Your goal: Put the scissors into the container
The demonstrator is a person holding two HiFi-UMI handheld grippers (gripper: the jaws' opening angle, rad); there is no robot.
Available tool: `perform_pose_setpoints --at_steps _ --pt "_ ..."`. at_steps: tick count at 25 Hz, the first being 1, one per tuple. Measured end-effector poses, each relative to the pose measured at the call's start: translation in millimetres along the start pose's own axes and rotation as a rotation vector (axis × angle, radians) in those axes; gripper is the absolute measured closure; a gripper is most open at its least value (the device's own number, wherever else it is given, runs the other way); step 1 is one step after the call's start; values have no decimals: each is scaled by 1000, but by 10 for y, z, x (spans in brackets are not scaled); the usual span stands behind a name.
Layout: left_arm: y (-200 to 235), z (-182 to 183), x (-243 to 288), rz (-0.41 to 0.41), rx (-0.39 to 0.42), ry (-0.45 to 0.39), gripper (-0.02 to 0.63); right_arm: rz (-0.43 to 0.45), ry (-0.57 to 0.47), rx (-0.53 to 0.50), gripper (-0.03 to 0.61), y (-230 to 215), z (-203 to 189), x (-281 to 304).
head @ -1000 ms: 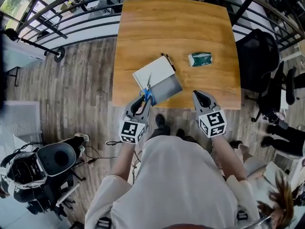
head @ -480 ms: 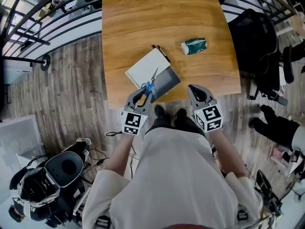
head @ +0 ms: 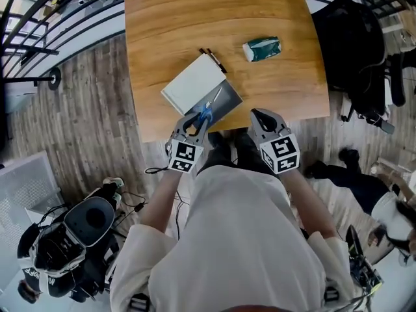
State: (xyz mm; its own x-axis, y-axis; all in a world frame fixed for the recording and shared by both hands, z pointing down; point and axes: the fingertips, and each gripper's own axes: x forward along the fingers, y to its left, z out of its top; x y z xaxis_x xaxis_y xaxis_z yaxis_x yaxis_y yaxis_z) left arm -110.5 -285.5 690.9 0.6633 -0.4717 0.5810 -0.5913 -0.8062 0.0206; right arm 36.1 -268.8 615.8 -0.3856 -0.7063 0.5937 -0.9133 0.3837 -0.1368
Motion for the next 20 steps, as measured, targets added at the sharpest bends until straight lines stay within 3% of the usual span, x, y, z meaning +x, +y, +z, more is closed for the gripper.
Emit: perform_pose_setpoints --at_steps 20 --pt "-40 -939 806 -30 60 360 543 76 96 74 578 -246 -426 283"
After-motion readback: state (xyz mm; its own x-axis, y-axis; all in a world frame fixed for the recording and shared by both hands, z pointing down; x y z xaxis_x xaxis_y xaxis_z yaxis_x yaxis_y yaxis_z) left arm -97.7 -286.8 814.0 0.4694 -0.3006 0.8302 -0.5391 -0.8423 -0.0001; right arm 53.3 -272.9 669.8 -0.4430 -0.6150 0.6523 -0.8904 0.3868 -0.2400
